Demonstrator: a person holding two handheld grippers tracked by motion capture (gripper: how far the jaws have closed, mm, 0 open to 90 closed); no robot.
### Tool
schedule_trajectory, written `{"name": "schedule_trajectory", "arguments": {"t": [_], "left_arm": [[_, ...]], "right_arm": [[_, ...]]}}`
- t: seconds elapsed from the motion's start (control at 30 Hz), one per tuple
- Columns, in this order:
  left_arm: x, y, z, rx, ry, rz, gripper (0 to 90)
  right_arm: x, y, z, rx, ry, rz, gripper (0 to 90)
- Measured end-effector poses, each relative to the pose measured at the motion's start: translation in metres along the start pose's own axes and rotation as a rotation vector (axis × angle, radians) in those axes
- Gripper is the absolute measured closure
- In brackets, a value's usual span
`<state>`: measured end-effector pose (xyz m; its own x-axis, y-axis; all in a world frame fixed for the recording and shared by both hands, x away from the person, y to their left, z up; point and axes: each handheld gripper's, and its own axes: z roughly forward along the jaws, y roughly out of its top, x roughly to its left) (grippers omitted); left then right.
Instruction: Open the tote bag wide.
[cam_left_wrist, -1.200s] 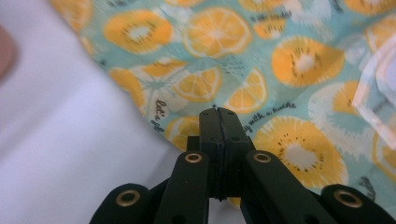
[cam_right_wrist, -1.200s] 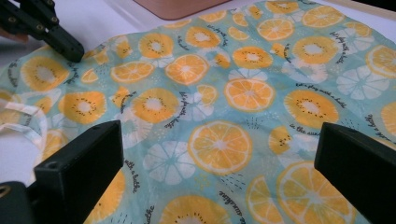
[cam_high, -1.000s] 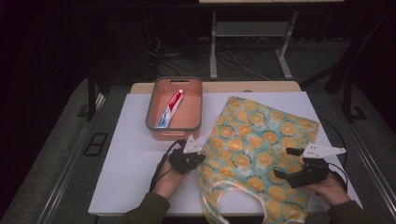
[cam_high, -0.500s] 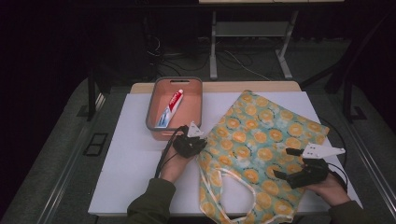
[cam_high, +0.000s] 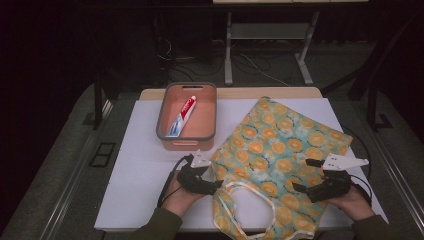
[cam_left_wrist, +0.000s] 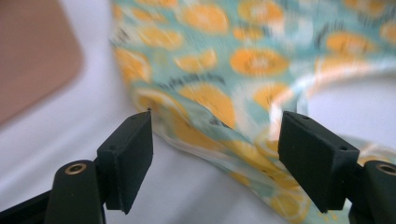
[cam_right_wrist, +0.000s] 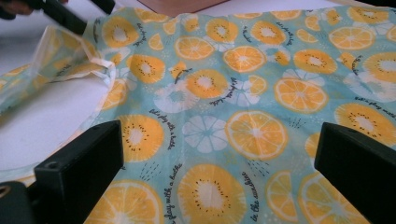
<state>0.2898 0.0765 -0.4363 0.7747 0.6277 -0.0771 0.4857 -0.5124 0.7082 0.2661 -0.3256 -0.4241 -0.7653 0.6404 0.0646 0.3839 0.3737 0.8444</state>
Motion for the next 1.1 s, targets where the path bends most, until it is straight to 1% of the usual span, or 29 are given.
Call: {"name": "schedule_trajectory", "arguments": {"t": [0.03, 0.1, 0.13, 0.17, 0.2, 0.23, 0.27, 0.3, 0.33, 0.4, 0.47, 0.53, 0.6, 0.63, 0.67, 0.7, 0.73, 0.77, 0.8, 0.83, 0.87, 0.93, 0.97, 1.03, 1.1], "left_arm": [[-0.001, -0.001, 0.005, 0.025, -0.006, 0.006, 26.2], [-0.003, -0.002, 0.012, 0.058, -0.009, 0.025, 32.9], [-0.004, -0.002, 0.013, 0.057, 0.003, 0.041, 37.0], [-0.005, -0.001, 0.012, 0.061, 0.021, 0.056, 37.0], [-0.005, -0.001, 0.011, 0.055, 0.017, 0.066, 59.2], [-0.005, -0.001, 0.011, 0.052, 0.014, 0.065, 66.0], [-0.006, -0.001, 0.011, 0.052, 0.000, 0.074, 66.0], [-0.006, -0.001, 0.011, 0.056, -0.007, 0.089, 86.2], [-0.007, 0.000, 0.012, 0.055, -0.008, 0.093, 88.0], [-0.004, 0.004, 0.013, 0.057, -0.004, 0.094, 88.5], [0.003, 0.010, 0.016, 0.048, 0.024, 0.093, 88.7], [0.015, 0.018, 0.019, 0.022, 0.055, 0.081, 88.7], [0.028, 0.024, 0.022, -0.006, 0.067, 0.066, 88.6], [0.032, 0.026, 0.024, -0.011, 0.077, 0.066, 88.6], [0.036, 0.028, 0.025, -0.014, 0.079, 0.062, 88.2], [0.040, 0.029, 0.027, -0.024, 0.071, 0.049, 88.2], [0.042, 0.028, 0.027, -0.034, 0.066, 0.035, 87.9], [0.043, 0.027, 0.027, -0.034, 0.060, 0.028, 87.1], [0.044, 0.027, 0.025, -0.036, 0.054, 0.023, 84.0], [0.044, 0.026, 0.023, -0.041, 0.050, 0.015, 73.2], [0.044, 0.025, 0.019, -0.051, 0.039, 0.004, 73.2], [0.042, 0.022, 0.010, -0.081, 0.022, -0.013, 62.9], [0.041, 0.020, 0.005, -0.091, 0.013, -0.014, 55.9], [0.039, 0.015, -0.005, -0.111, 0.002, -0.021, 49.5], [0.037, 0.010, -0.015, -0.136, -0.010, -0.018, 43.2]], "right_arm": [[0.000, 0.000, 0.000, 0.000, 0.000, 0.000, 1.0], [0.000, 0.000, 0.000, 0.000, -0.001, 0.000, 1.0], [0.000, 0.000, 0.000, 0.000, -0.002, 0.000, 1.0], [0.000, 0.000, 0.000, 0.000, -0.002, 0.000, 1.0], [0.000, 0.000, 0.000, -0.002, -0.001, -0.001, 1.0], [0.000, 0.000, 0.000, -0.001, -0.001, 0.000, 1.0], [0.000, 0.000, 0.000, -0.001, -0.001, 0.000, 1.0], [0.000, 0.000, 0.000, 0.003, 0.000, 0.000, 1.0], [0.000, 0.000, 0.000, 0.003, 0.000, -0.001, 1.0], [0.000, 0.000, 0.000, 0.002, 0.001, -0.002, 1.0], [0.000, 0.000, 0.000, 0.001, -0.001, 0.001, 1.0], [0.000, 0.000, 0.000, 0.001, -0.002, 0.002, 1.0], [0.000, 0.000, 0.001, 0.002, -0.003, -0.001, 1.0], [0.000, 0.000, 0.001, 0.002, -0.003, -0.001, 1.0], [0.000, 0.000, 0.001, 0.005, -0.003, -0.001, 1.0], [0.000, 0.000, 0.001, 0.005, -0.003, -0.001, 1.0], [0.000, 0.000, 0.001, 0.007, -0.003, 0.000, 1.0], [0.000, 0.000, 0.001, 0.010, -0.005, 0.001, 1.0], [0.000, 0.000, 0.001, 0.010, -0.005, -0.001, 1.0], [0.000, 0.000, 0.001, 0.011, -0.003, -0.002, 1.0], [0.000, 0.000, 0.001, 0.011, -0.003, -0.002, 1.0], [0.000, 0.000, 0.001, 0.013, -0.003, 0.001, 1.0], [0.000, 0.000, 0.001, 0.020, -0.003, 0.004, 1.0], [0.000, 0.001, 0.002, 0.026, 0.000, 0.004, 1.0], [0.001, 0.001, 0.002, 0.034, 0.006, 0.013, 1.0]]}}
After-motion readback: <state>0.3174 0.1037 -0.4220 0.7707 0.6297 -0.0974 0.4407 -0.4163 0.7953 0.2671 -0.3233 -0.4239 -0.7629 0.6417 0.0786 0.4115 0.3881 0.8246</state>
